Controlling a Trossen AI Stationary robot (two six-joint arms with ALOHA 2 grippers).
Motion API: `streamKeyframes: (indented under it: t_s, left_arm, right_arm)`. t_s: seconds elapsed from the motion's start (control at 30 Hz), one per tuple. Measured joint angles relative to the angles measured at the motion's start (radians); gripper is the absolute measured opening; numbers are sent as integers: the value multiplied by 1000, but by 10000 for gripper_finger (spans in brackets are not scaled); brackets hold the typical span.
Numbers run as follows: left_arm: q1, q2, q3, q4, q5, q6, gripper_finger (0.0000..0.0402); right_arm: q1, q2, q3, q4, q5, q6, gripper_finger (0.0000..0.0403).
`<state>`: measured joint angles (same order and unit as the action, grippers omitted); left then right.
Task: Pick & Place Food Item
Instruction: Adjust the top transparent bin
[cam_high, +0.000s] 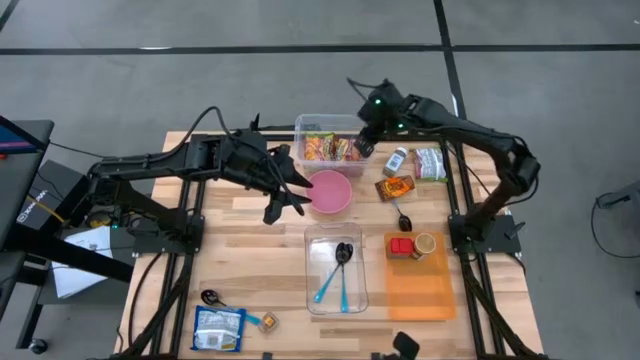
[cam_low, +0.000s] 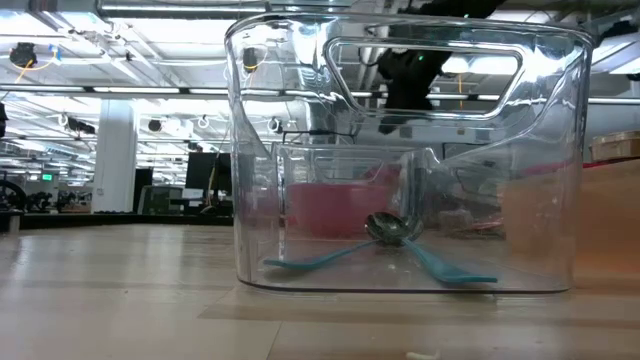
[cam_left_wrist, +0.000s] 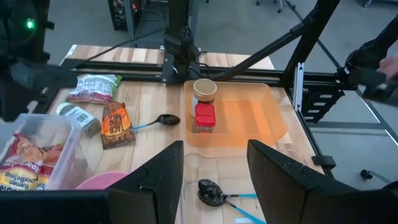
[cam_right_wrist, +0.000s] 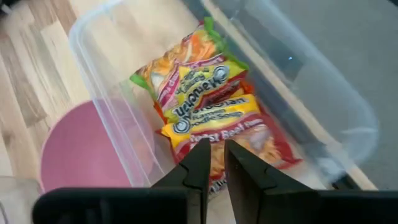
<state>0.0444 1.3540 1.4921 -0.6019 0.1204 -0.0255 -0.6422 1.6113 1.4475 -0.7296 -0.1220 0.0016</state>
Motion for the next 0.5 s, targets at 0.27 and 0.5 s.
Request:
streamKeyframes:
  t_s: [0.27, 0.5]
  left_arm:
    - [6, 0, 0, 3, -44, 32, 172]
    - [23, 0, 0, -3, -51, 47, 172]
  right_arm:
    - [-8, -113, 1, -107, 1, 102, 42]
    - [41, -85, 1, -302, -80, 186, 24]
